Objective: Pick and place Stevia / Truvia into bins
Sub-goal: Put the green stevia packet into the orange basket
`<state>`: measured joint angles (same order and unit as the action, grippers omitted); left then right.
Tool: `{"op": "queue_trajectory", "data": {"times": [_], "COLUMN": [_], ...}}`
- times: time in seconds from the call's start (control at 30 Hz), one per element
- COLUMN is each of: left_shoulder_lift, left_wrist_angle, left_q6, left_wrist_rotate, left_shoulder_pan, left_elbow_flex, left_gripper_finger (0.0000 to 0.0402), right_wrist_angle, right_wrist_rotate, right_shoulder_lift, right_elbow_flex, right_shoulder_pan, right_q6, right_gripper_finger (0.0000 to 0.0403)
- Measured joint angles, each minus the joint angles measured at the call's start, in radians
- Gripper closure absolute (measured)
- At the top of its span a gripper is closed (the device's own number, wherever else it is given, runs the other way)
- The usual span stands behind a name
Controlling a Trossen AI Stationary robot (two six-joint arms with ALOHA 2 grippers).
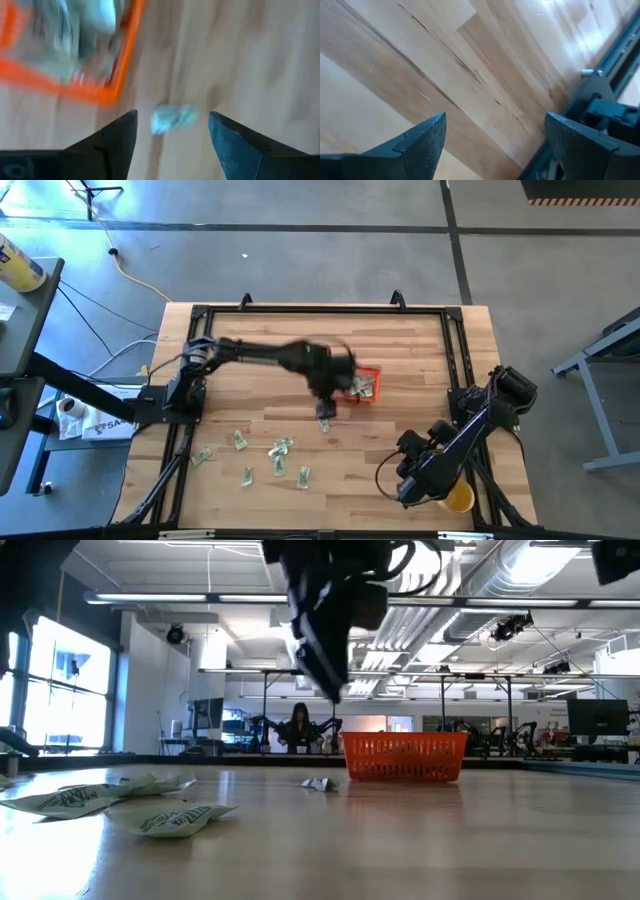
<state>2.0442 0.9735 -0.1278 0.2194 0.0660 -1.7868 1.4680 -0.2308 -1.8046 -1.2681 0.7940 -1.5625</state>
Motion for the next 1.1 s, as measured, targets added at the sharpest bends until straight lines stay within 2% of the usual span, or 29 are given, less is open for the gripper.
{"op": "queue_trajectory", "data": {"times": [0.07,0.13,0.23,0.4,0.53,0.77,1.0,1.1], "left_shoulder_lift": [0.005,0.003,0.002,0.001,0.003,0.003,0.001,-0.001], "left_wrist_angle": [0.066,0.051,-0.004,-0.133,-0.215,-0.276,-0.375,-0.392], "left_q6": [0.019,0.005,-0.144,-0.494,-0.636,-0.744,-0.734,-0.704], "left_wrist_rotate": [-0.126,-0.236,-0.331,-0.308,-0.310,-0.307,-0.319,-0.361], "left_shoulder_pan": [-0.053,-0.108,-0.166,-0.170,-0.171,-0.186,-0.199,-0.205], "left_elbow_flex": [0.004,0.015,0.053,0.121,0.197,0.320,0.377,0.394], "left_gripper_finger": [0.0123,0.0128,0.0134,0.0137,0.0135,0.0135,0.0137,0.0156], "right_wrist_angle": [-0.031,-0.079,-0.155,-0.232,-0.247,-0.248,-0.246,-0.245], "right_wrist_rotate": [-0.007,-0.010,-0.010,-0.024,-0.021,0.002,0.000,0.001], "right_shoulder_lift": [0.000,0.000,0.000,0.000,0.000,0.000,0.000,0.000], "right_elbow_flex": [0.024,0.052,0.083,0.093,0.093,0.093,0.093,0.093], "right_shoulder_pan": [-0.014,-0.029,-0.050,-0.086,-0.114,-0.129,-0.129,-0.129], "right_q6": [0.025,0.044,0.078,0.133,0.150,0.151,0.151,0.151], "right_gripper_finger": [0.0076,0.0076,0.0076,0.0076,0.0076,0.0076,0.0076,0.0076]}}
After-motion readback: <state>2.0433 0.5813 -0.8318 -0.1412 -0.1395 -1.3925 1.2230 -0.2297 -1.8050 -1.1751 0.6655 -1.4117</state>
